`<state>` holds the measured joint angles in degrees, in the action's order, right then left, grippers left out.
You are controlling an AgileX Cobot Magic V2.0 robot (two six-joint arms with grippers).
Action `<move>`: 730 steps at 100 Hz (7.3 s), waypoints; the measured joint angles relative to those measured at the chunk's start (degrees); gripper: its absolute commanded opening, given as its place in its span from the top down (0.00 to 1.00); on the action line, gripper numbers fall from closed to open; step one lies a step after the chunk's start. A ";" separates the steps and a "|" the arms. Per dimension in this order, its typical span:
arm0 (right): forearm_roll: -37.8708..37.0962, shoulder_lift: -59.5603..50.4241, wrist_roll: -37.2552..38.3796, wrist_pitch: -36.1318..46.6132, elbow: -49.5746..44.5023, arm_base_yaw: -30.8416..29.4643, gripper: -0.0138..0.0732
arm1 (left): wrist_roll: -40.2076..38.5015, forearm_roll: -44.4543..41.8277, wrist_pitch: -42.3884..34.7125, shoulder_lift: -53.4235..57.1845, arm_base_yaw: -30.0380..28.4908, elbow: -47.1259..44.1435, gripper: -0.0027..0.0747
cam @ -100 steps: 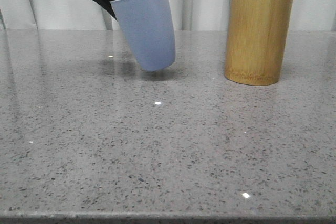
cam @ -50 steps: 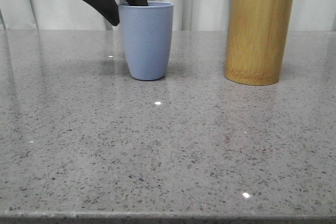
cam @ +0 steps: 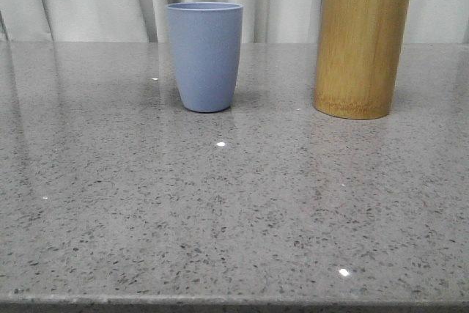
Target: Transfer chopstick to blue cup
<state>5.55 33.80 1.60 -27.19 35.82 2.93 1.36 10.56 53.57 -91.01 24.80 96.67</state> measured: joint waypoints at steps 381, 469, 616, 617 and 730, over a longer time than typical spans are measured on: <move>3.39 54.01 -5.05 -12.43 70.45 21.73 0.90 | -14.43 -21.00 -5.45 45.77 0.00 -42.10 0.46; 6.13 68.96 -5.32 0.44 70.50 31.04 0.90 | -14.43 -21.00 -5.00 45.77 0.00 -42.10 0.46; 1.76 64.86 -5.46 -10.00 70.50 28.57 0.51 | -15.04 -21.00 -8.36 45.77 0.00 -42.10 0.46; 1.49 64.66 -5.46 -10.32 70.50 28.57 0.51 | -15.04 -21.00 -8.47 45.77 0.00 -42.10 0.46; -2.53 28.97 -0.53 0.89 29.92 22.34 0.51 | -15.17 -21.35 -8.39 50.14 0.00 -42.77 0.53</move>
<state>3.02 62.76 1.06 -26.29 65.73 25.26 -13.81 -10.79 45.18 -40.88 24.80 53.91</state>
